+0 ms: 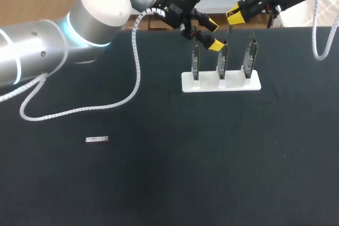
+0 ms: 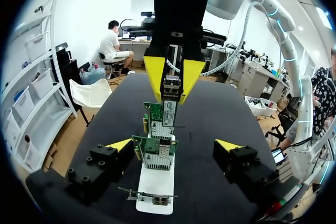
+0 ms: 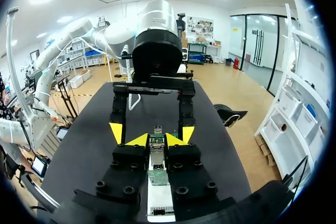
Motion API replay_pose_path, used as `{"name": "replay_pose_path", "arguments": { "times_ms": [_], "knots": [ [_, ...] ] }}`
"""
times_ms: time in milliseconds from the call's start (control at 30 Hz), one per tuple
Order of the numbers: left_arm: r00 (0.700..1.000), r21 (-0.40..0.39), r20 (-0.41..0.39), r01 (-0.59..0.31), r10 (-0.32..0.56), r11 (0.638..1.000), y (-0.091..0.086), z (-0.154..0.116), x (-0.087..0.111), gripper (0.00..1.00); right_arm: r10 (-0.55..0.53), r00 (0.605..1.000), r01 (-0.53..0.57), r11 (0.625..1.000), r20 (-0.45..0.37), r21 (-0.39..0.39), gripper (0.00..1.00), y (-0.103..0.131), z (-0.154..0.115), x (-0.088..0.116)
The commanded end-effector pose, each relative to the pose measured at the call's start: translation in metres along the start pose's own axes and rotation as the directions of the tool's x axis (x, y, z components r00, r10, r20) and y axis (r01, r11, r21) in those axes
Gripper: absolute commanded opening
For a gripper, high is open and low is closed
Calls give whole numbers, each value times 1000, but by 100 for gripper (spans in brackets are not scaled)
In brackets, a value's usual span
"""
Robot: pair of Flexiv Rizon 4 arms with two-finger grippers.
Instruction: Pick up the optical module with the left hand, and insert it into the network port with the right hand.
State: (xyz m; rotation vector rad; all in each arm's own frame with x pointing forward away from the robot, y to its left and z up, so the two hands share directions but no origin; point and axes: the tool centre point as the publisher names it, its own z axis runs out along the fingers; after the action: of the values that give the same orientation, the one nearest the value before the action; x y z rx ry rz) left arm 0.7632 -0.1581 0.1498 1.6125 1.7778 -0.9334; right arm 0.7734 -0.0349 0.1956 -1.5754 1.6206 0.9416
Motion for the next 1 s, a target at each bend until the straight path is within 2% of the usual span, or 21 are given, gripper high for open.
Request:
{"name": "replay_pose_path", "arguments": {
  "times_ms": [33, 500, 1000],
  "knots": [
    [1000, 2, -9, 4, -4, 1000, 1, -1, 0, 100, 0, 1000, 0, 1000, -1, 3, 0, 1, 1, 0],
    [1000, 15, -14, 2, -2, 1000, 0, 1, 1, 100, 0, 1000, 0, 1000, 1, 4, 0, 1, 1, -1],
    [1000, 22, -7, -10, 10, 1000, -1, 2, 1, 100, 30, 998, -31, 999, 49, 16, 0, -1, 5, 3]
  ]
}}
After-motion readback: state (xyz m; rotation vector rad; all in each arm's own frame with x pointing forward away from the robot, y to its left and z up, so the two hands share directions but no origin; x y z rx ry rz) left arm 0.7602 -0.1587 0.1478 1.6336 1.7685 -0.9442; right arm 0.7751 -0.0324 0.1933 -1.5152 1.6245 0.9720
